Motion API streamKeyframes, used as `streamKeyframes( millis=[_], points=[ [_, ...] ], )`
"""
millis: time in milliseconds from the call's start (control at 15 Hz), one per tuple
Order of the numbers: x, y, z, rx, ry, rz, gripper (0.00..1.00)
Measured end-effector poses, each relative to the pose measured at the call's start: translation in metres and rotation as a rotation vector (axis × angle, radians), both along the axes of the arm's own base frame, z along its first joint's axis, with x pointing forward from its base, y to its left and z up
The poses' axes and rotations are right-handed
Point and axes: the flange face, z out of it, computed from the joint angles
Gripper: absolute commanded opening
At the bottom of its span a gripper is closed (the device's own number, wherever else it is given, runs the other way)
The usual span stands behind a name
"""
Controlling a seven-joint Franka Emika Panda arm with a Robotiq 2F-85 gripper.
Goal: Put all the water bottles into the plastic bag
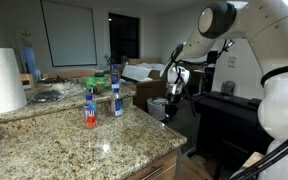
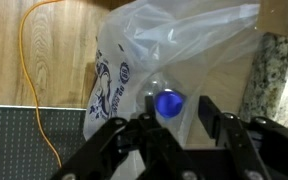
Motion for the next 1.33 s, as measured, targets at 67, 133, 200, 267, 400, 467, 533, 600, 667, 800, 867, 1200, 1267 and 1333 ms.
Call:
streamKeyframes(
  millis=[67, 133, 200, 267, 400, 467, 533, 600, 667, 800, 867, 1200, 1267, 1333],
  points=[
    [0.001, 0.000, 0.003, -0.008, -0.005, 0.007, 0.87],
    [0.004, 0.000, 0.007, -0.018, -0.012, 0.017, 0.92],
    [0.007, 0.001, 0.014, -0.028, -0.023, 0.027, 0.98],
    [0.012, 0.003, 0.025, -0.040, -0.038, 0.039, 0.99],
    [0.026, 0.011, 0.058, -0.067, -0.091, 0.067, 1.00],
    [0.035, 0.019, 0.080, -0.076, -0.129, 0.083, 1.00],
    [0.044, 0.030, 0.106, -0.082, -0.169, 0.103, 1.00],
    [0.053, 0.043, 0.132, -0.086, -0.209, 0.127, 1.00],
    [0.061, 0.059, 0.158, -0.088, -0.246, 0.155, 1.00],
    [0.076, 0.099, 0.206, -0.096, -0.307, 0.220, 1.00],
    [0.083, 0.123, 0.227, -0.115, -0.335, 0.254, 1.00],
    [0.117, 0.253, 0.287, -0.206, -0.439, 0.366, 1.00],
    [0.122, 0.273, 0.290, -0.215, -0.452, 0.381, 1.00],
    [0.127, 0.291, 0.289, -0.225, -0.458, 0.399, 1.00]
  ],
)
